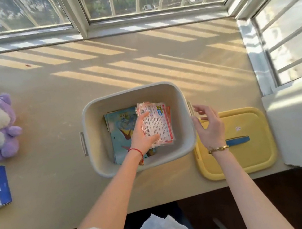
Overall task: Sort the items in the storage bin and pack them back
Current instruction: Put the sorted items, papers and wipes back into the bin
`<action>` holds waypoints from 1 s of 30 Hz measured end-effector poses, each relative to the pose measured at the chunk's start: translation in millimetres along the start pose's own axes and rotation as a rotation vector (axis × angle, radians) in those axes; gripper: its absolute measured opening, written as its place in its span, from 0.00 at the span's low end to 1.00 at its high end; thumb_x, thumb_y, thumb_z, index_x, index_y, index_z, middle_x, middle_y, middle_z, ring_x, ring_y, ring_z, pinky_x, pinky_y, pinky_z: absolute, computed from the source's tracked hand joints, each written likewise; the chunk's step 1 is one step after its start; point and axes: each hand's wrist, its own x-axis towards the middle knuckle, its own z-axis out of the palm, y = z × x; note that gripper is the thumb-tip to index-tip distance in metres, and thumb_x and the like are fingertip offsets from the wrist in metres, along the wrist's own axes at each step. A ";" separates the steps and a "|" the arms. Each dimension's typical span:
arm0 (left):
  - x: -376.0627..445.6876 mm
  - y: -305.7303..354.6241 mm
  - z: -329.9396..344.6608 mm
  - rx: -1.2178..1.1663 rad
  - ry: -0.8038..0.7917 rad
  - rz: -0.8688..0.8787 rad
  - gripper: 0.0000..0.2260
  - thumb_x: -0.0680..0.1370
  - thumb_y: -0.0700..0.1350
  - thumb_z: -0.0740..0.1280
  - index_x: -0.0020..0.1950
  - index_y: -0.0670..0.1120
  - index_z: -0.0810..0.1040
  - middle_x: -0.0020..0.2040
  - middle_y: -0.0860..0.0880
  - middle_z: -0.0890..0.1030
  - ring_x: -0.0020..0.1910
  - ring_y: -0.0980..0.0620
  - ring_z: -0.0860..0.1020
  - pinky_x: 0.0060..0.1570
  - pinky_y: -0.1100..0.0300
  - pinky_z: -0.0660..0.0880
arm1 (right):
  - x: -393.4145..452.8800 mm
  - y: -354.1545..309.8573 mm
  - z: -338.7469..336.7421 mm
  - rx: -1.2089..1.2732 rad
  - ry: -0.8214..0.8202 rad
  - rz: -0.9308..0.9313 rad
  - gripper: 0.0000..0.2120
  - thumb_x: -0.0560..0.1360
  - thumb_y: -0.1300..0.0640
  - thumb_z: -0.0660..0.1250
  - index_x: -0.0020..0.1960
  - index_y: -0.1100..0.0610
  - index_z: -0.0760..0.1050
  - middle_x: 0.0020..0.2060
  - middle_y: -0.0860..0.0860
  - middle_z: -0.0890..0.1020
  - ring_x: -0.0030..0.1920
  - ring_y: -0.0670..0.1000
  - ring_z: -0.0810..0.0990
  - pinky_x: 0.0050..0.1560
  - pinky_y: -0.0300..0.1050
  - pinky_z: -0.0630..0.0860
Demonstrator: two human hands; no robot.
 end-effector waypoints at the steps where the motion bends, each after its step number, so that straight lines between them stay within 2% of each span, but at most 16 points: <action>1: 5.5 -2.4 6.9 0.020 0.001 -0.007 0.37 0.68 0.34 0.75 0.71 0.55 0.65 0.73 0.52 0.66 0.71 0.52 0.65 0.71 0.51 0.61 | 1.7 4.2 0.2 0.005 -0.005 0.012 0.15 0.75 0.62 0.69 0.61 0.57 0.76 0.51 0.47 0.78 0.53 0.51 0.78 0.52 0.44 0.76; 3: 14.7 -8.0 19.6 0.040 0.001 -0.028 0.36 0.69 0.33 0.75 0.72 0.53 0.65 0.73 0.52 0.66 0.72 0.52 0.64 0.69 0.56 0.59 | 4.9 12.3 1.2 0.013 -0.016 0.025 0.16 0.75 0.63 0.69 0.62 0.56 0.76 0.52 0.47 0.79 0.53 0.50 0.78 0.52 0.44 0.76; 6: 23.3 -18.8 34.7 0.075 0.005 -0.080 0.36 0.70 0.31 0.73 0.72 0.52 0.64 0.74 0.50 0.65 0.72 0.48 0.64 0.68 0.55 0.63 | 7.9 21.5 3.3 0.008 -0.028 0.024 0.17 0.75 0.62 0.69 0.62 0.55 0.75 0.52 0.47 0.79 0.53 0.48 0.77 0.51 0.42 0.76; 9: 25.2 -24.0 40.0 0.176 -0.004 -0.103 0.35 0.72 0.33 0.71 0.74 0.54 0.62 0.74 0.47 0.65 0.68 0.44 0.70 0.64 0.53 0.69 | 8.5 27.1 4.7 0.008 -0.034 0.022 0.17 0.75 0.62 0.69 0.63 0.55 0.75 0.52 0.48 0.79 0.53 0.49 0.78 0.51 0.42 0.77; 13: 23.7 -20.3 28.9 0.565 -0.058 -0.046 0.34 0.75 0.39 0.68 0.75 0.56 0.56 0.66 0.40 0.73 0.51 0.40 0.79 0.48 0.48 0.79 | 4.4 27.4 1.6 -0.022 -0.055 0.016 0.17 0.75 0.62 0.69 0.63 0.55 0.75 0.52 0.47 0.78 0.51 0.50 0.77 0.51 0.44 0.77; 15: 18.1 -10.7 16.9 0.768 -0.035 -0.012 0.31 0.77 0.43 0.67 0.75 0.53 0.56 0.63 0.40 0.74 0.50 0.42 0.79 0.45 0.49 0.79 | 1.7 23.4 -1.5 -0.044 -0.069 0.000 0.17 0.75 0.62 0.68 0.63 0.55 0.75 0.53 0.47 0.78 0.52 0.50 0.77 0.52 0.45 0.77; 17: 6.3 0.4 3.3 0.895 0.016 0.074 0.24 0.78 0.47 0.65 0.73 0.49 0.63 0.61 0.43 0.76 0.54 0.45 0.78 0.47 0.51 0.78 | -1.5 17.7 -4.9 -0.068 -0.083 -0.024 0.17 0.75 0.62 0.68 0.63 0.56 0.75 0.54 0.49 0.79 0.55 0.51 0.77 0.54 0.46 0.76; 21: -31.6 15.9 -28.8 0.896 0.171 0.250 0.18 0.79 0.47 0.64 0.68 0.48 0.72 0.61 0.48 0.78 0.60 0.48 0.75 0.56 0.53 0.74 | -9.9 1.1 -14.0 -0.131 -0.117 -0.073 0.17 0.75 0.62 0.68 0.63 0.58 0.75 0.55 0.52 0.79 0.57 0.53 0.75 0.58 0.43 0.72; 27: -109.5 34.5 -71.8 0.845 0.376 0.388 0.13 0.76 0.43 0.68 0.61 0.46 0.78 0.55 0.48 0.81 0.54 0.46 0.79 0.54 0.51 0.75 | -29.9 -33.9 -33.2 -0.175 -0.188 -0.174 0.17 0.75 0.63 0.68 0.63 0.58 0.74 0.54 0.54 0.78 0.57 0.55 0.73 0.58 0.49 0.73; 30: -151.1 35.8 -89.7 0.792 0.484 0.403 0.12 0.75 0.42 0.69 0.59 0.46 0.80 0.53 0.47 0.82 0.53 0.45 0.79 0.51 0.51 0.76 | -43.8 -53.7 -40.7 -0.194 -0.209 -0.250 0.18 0.74 0.63 0.69 0.63 0.59 0.75 0.54 0.56 0.79 0.56 0.56 0.73 0.59 0.44 0.69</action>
